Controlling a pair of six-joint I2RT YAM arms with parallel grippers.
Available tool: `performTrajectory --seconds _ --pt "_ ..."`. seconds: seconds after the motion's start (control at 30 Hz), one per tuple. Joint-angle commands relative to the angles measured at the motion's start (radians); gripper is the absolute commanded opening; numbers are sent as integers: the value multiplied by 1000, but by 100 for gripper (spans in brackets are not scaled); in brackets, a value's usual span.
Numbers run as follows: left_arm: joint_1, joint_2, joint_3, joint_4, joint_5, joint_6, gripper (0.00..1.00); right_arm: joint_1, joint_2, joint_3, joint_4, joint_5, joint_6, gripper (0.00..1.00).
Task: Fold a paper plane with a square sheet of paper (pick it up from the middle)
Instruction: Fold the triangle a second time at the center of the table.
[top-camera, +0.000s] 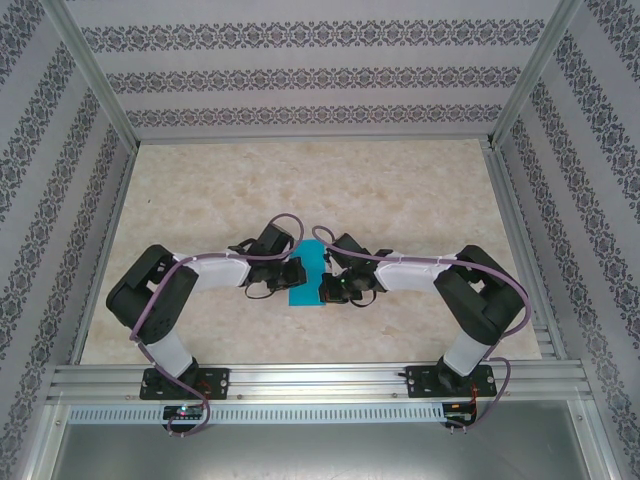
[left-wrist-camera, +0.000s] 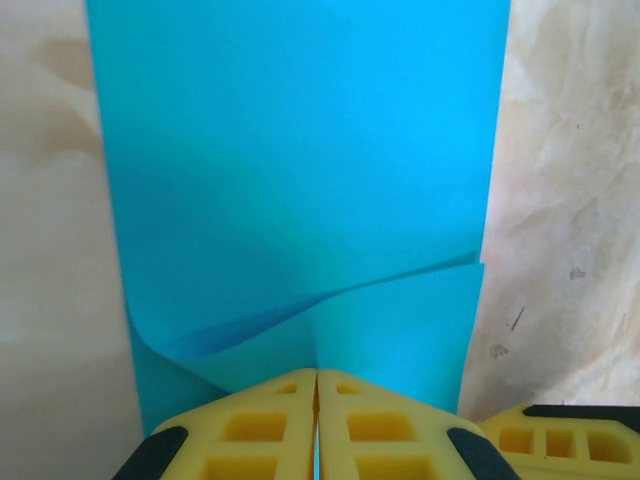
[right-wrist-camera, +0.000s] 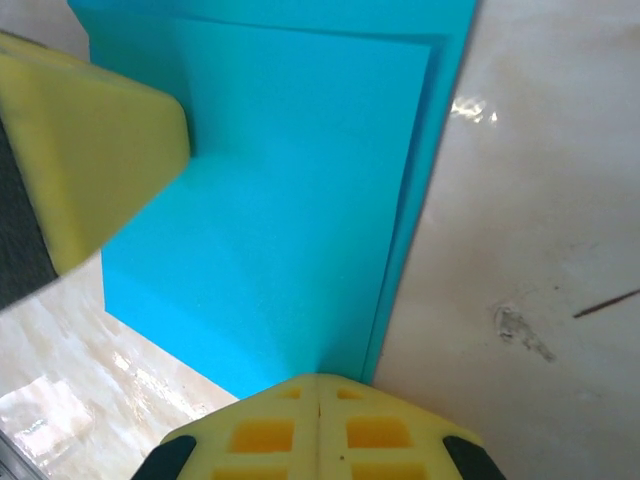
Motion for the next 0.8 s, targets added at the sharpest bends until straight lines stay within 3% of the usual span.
performTrajectory --seconds 0.0,0.4,0.57,0.77 --pt "57 29 19 -62 -59 58 10 19 108 -72 -175 163 -29 5" --pt "191 36 71 -106 -42 142 10 21 105 -66 -163 154 -23 5" --pt "174 -79 62 -105 14 132 11 22 94 -60 -159 145 -18 5" --pt "80 -187 -8 -31 41 65 11 23 87 -56 -144 124 -10 5"
